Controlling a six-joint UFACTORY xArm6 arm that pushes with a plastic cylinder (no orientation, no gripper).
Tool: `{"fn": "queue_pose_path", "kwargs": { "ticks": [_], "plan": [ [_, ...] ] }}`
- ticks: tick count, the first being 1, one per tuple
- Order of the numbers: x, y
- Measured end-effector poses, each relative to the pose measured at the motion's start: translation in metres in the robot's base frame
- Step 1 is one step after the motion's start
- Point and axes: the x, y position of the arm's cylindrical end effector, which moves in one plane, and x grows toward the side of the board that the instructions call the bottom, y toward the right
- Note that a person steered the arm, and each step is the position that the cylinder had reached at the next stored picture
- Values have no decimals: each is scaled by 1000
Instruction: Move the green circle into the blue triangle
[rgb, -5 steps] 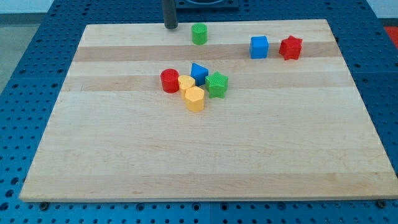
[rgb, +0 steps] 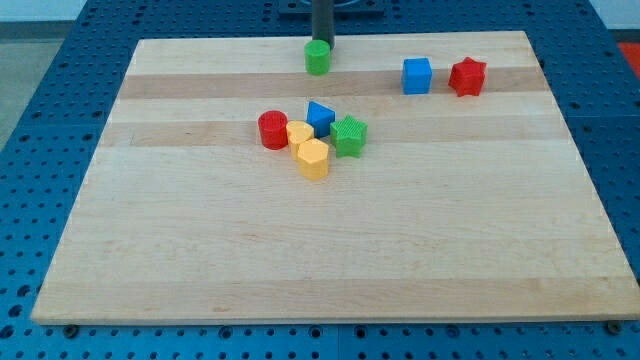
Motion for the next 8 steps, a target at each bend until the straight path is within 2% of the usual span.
{"fn": "queue_pose_path", "kwargs": {
  "ticks": [4, 6, 8],
  "plan": [
    [80, -21],
    [71, 4],
    [85, 9]
  ]
}}
